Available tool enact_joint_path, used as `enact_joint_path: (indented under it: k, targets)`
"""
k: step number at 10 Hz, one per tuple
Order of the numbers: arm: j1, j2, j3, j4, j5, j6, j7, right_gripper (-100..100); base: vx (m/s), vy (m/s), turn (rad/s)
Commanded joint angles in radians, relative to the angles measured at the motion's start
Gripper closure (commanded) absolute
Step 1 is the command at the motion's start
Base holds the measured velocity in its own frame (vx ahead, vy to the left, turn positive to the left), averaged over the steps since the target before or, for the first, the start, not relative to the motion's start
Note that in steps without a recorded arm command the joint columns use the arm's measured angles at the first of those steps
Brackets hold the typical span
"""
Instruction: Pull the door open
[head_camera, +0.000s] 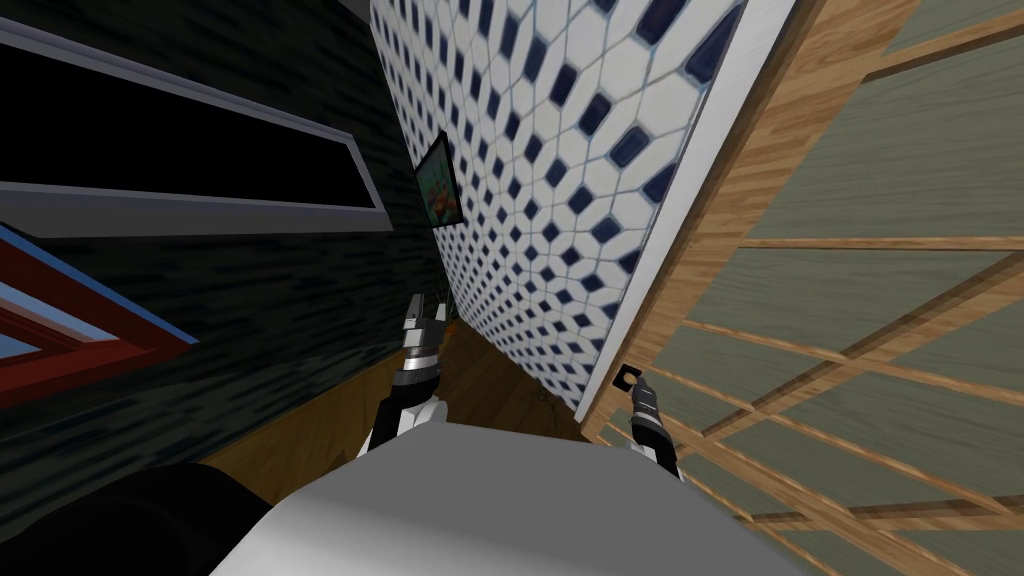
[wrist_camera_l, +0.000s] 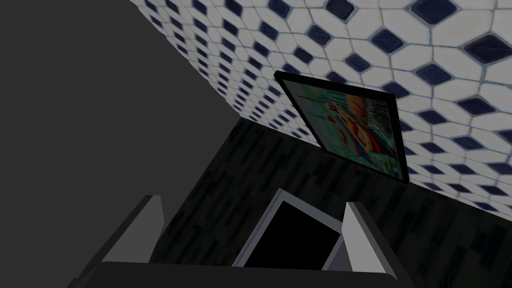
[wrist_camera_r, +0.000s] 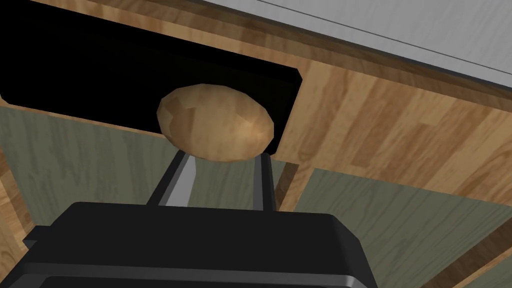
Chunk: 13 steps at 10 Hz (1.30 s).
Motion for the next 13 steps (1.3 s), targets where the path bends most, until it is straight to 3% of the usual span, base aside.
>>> enact_joint_path:
  k: [1,4,6,13]
  targets:
    - [-0.004,0.008,0.019,-0.001,-0.005,0.000,-0.050,100,-0.020,0.001,0.012]
    - [-0.004,0.008,0.019,-0.001,-0.005,0.000,-0.058,100,-0.009,0.000,-0.001]
    - [-0.003,0.004,0.039,-0.003,-0.022,0.000,-0.129,100,-0.018,0.001,0.003]
    - [0.000,0.000,0.067,-0.006,-0.046,-0.001,-0.267,100,-0.018,-0.001,0.003]
